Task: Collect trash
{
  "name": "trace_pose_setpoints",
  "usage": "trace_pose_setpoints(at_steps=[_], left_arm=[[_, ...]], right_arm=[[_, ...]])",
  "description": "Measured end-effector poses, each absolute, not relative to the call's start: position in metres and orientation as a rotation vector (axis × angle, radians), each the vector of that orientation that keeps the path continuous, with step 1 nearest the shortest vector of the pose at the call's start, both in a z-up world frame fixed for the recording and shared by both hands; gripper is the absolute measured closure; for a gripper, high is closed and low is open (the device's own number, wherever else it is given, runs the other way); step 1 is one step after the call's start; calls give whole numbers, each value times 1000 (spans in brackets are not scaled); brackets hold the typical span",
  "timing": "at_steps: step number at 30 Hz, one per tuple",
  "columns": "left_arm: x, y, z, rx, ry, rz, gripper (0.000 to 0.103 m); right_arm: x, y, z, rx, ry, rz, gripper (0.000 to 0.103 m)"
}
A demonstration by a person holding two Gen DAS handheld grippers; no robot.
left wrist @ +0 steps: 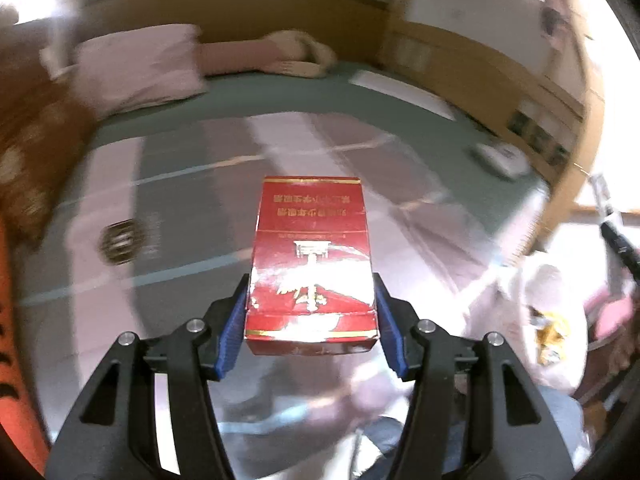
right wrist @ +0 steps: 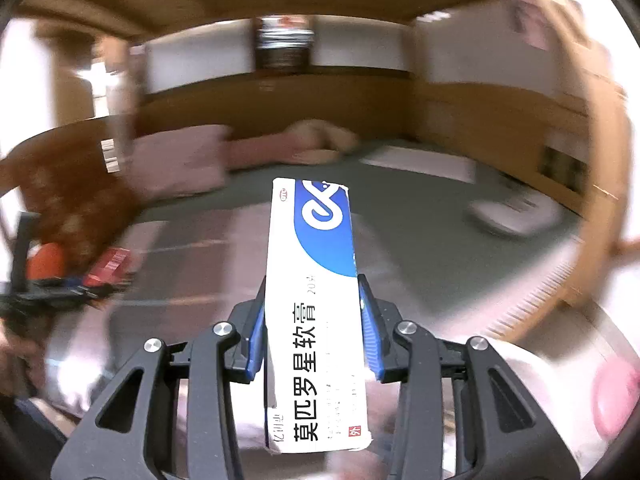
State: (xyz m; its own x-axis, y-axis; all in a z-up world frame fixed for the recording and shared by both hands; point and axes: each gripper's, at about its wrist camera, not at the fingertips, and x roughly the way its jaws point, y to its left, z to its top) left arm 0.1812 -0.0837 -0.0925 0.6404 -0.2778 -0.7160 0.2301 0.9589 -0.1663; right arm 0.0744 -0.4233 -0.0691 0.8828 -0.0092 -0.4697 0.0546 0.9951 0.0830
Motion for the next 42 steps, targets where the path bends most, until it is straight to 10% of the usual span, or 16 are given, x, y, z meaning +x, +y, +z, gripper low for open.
trace_pose_setpoints(at_steps=[5,10,12,14,18,42], left_arm=[[178,-186,-80,-6,850,-553,45],[168,-310,-73,45,907,-813,45],[159,-352,-74,75,929,-906,36],[149,-396,-81,128,972,-996,4],[155,-418,-89,162,1003,-942,3],[133,-1,-101,-121,792,148,3]], right_arm=[[59,-487,-138,140,657,-178,22],[16,-545,-116,356,514,-311,17],[-1,-562,-95,427,425,-352,13],[-13,-571,-78,461,364,-358,13],[-20,-563,-58,417,337,-342,11],[155,-206,-81,54,620,278,3]])
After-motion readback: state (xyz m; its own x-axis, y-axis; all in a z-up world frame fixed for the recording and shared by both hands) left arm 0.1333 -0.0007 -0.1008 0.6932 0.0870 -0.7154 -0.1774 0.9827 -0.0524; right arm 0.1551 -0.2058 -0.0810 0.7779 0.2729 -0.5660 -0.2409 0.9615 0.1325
